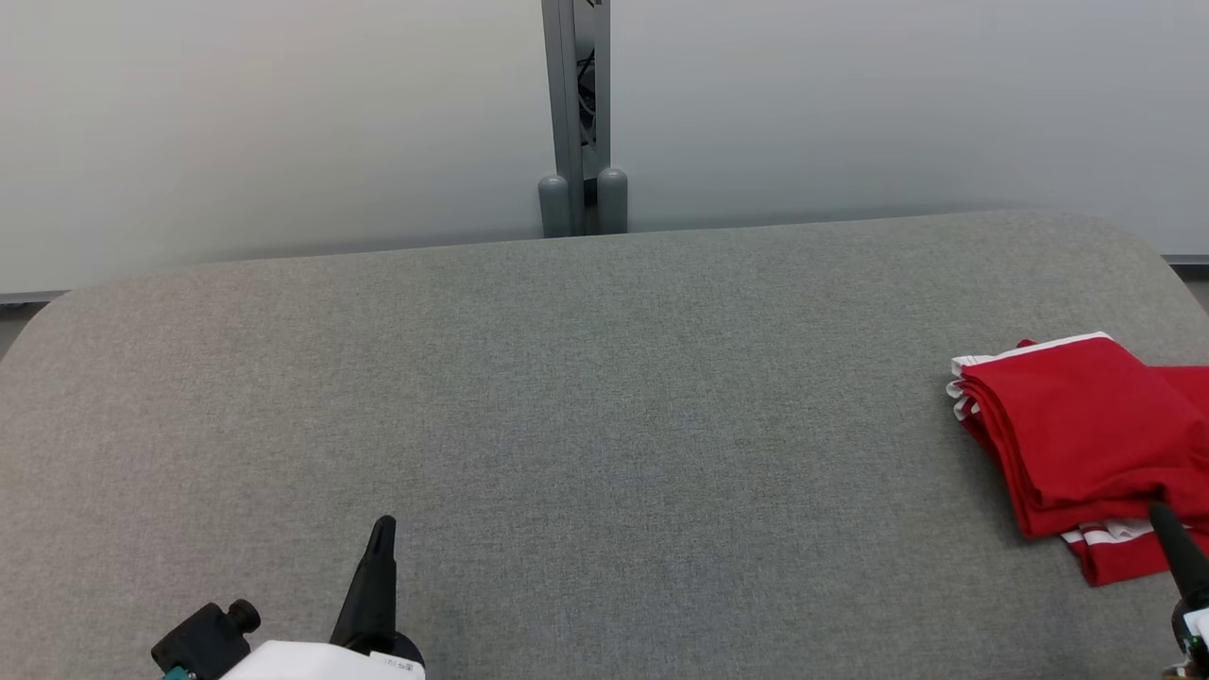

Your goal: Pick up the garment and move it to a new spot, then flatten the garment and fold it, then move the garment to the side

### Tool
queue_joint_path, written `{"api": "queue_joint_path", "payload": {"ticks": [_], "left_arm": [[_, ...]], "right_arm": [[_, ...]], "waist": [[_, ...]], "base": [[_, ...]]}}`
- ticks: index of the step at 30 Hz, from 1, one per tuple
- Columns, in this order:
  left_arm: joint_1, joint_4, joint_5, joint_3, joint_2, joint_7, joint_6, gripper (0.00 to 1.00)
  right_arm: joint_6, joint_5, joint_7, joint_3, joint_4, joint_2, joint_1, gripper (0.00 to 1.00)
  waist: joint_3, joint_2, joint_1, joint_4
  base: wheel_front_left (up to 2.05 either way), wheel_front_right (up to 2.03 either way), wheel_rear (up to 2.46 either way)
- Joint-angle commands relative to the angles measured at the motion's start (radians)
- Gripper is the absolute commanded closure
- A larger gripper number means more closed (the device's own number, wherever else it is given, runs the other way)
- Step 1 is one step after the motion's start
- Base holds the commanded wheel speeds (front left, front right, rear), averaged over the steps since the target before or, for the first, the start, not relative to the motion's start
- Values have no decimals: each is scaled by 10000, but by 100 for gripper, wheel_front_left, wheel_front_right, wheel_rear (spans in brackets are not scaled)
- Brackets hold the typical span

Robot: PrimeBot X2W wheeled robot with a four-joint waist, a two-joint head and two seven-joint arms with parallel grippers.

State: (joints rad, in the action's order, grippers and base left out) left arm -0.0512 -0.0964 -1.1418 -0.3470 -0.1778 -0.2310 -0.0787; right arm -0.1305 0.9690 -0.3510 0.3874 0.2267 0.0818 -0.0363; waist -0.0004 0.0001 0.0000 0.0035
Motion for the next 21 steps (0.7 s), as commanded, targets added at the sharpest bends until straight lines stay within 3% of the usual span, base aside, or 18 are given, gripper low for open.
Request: {"api": "queue_joint_path", "payload": {"ticks": [1,21], "left_arm": [[309,67,-291,102,-16,-68,151,100],[369,-31,-1839,265,442,-155,838,100]], "right_arm": [[-3,365,-188,228,-7,149,-280,100],[-4,2307,-1406,1275,497,274,-702,100]], "waist": [[5,-1,0,0],[60,-1,0,-4]], "base": [[0,0,0],[0,0,0]]}}
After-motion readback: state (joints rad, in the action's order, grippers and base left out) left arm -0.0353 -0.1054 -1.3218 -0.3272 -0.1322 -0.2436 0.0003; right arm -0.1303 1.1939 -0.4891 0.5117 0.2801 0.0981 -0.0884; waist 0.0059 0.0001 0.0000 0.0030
